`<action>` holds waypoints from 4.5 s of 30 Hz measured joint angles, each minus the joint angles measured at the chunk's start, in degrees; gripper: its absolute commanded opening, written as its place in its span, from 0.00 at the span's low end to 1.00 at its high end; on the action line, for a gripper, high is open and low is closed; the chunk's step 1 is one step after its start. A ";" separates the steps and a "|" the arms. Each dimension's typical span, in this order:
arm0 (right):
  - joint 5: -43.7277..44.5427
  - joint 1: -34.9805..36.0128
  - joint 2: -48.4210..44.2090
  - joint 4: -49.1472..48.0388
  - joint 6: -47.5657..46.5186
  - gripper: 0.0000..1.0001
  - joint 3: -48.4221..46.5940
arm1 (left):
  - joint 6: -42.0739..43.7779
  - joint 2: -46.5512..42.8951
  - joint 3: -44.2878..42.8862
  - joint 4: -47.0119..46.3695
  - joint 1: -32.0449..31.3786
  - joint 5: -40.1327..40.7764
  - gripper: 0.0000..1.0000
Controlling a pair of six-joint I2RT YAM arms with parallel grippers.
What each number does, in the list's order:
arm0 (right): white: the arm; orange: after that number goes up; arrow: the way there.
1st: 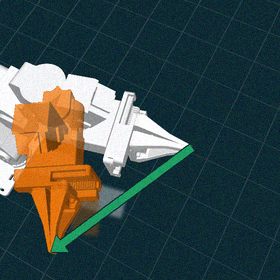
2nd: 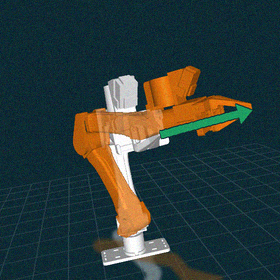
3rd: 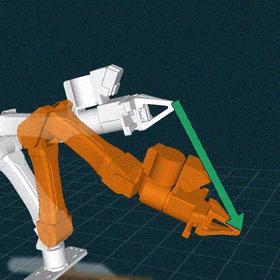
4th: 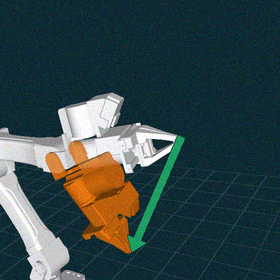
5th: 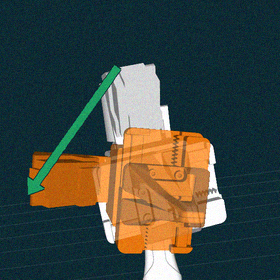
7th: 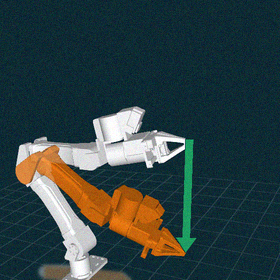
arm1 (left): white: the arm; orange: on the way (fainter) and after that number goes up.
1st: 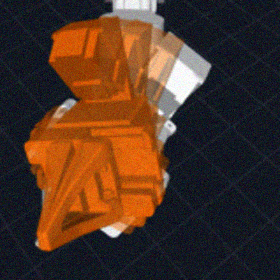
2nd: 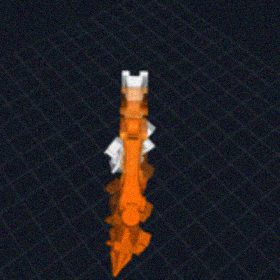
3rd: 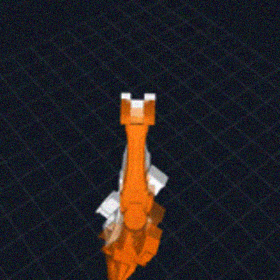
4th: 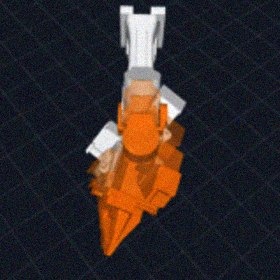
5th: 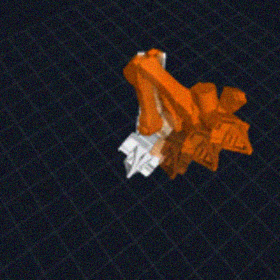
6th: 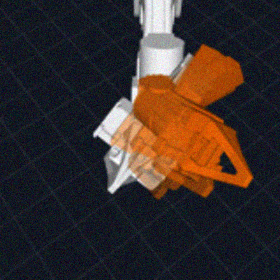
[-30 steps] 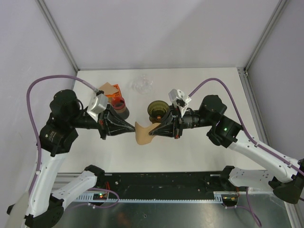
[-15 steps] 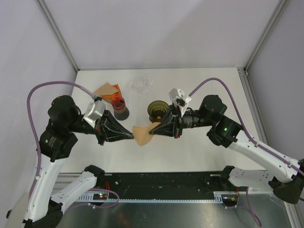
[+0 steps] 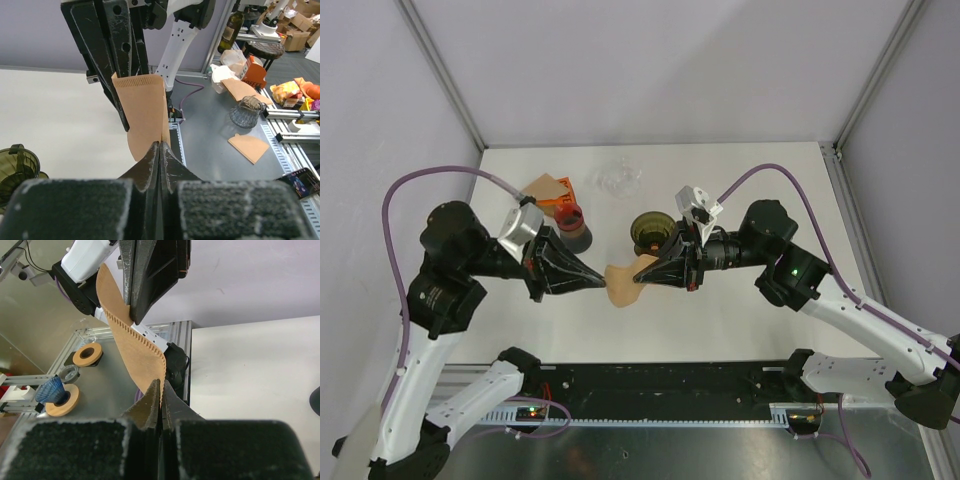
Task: Place the coffee filter in the dripper
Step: Place the coffee filter in the coffee dripper.
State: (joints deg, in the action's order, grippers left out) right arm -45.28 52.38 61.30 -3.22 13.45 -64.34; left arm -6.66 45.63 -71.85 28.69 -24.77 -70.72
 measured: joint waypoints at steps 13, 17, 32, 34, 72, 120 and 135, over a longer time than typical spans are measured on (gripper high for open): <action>0.46 0.00 -0.28 1.36 -0.20 0.00 0.00 | -3.39 -2.03 2.10 -5.22 -0.96 0.20 0.00; 0.68 0.00 -0.44 1.46 -0.20 0.00 0.00 | -3.21 -3.10 2.73 -5.55 -0.98 0.00 0.00; 1.07 0.02 -0.46 1.70 -0.20 0.00 0.00 | -3.30 -2.89 2.75 -5.81 -2.49 6.16 0.00; 1.14 0.02 -0.46 1.73 -0.22 0.00 0.00 | -3.26 -2.89 2.75 -5.84 -2.49 6.71 0.00; 1.29 -0.39 -2.36 2.99 -1.33 0.00 0.00 | 7.89 -1.51 0.13 0.94 -2.60 4.04 0.05; 1.40 -1.25 -4.90 7.80 -3.04 0.00 0.00 | 13.38 1.03 -6.54 9.42 -2.60 5.60 0.02; 1.36 -1.27 -5.11 7.85 -3.02 0.00 0.00 | 13.75 2.47 -6.54 10.51 -2.60 5.79 0.08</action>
State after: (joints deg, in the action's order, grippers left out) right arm -43.92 51.11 56.18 4.62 10.44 -64.34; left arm 7.09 48.10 -78.39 39.20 -27.38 -64.93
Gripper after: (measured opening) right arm 0.009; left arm 0.044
